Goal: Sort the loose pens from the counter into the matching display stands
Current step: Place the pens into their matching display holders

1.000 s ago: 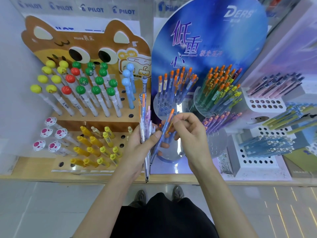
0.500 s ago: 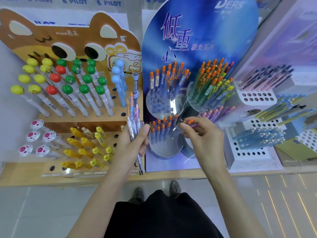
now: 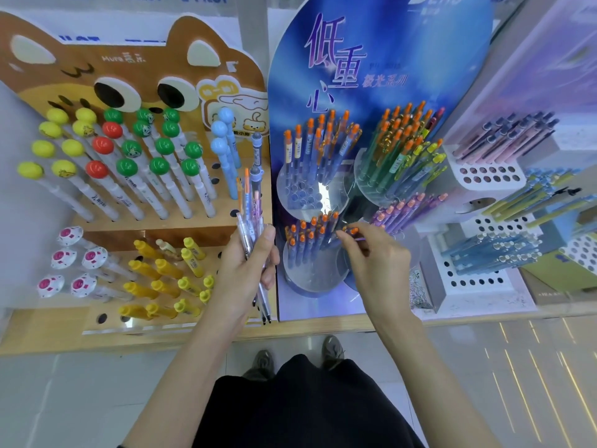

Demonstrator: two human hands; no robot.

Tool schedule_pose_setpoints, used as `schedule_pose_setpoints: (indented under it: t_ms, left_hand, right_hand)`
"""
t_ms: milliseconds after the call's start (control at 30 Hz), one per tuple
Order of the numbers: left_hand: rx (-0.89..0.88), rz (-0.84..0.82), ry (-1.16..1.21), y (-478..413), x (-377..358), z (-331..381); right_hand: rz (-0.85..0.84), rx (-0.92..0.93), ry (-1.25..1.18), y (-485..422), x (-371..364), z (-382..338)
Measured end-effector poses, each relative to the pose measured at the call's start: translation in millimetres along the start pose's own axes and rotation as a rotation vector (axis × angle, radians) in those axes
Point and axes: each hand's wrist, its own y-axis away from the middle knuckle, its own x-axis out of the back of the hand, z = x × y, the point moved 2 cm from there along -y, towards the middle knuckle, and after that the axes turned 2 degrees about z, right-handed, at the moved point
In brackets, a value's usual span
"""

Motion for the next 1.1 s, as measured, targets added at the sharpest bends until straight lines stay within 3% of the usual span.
schedule_pose_setpoints:
  t_ms: [133,300,467,633,800,1100]
  left_hand:
    - [0.002,-0.004,0.007,-1,-1,1]
    - [0.004,-0.004,0.000,-1,-1,0]
    - [-0.006,-0.016,-0.017,1,0,-1]
    - [-0.023,-0.022,-0.025,2,-2,-2]
    - [-0.023,-0.018,-0.016,3,-1,-3]
    - [-0.044,0.005,-0.008,2,-2,2]
  right_hand:
    - [0.043,-0.026,-0.019,2,-3,-1]
    - [-0.056,-0.105,-0.114,-2,-7,0]
    - [-0.085,-0.060,-0.064,4,-7,5]
    - [-0.124,-0.199,-0.029,17,-32,11]
    - [-0.044,-0.278,-0.078,17,-39,13]
    - [-0.034,-0.180,-0.111,1,-33,4]
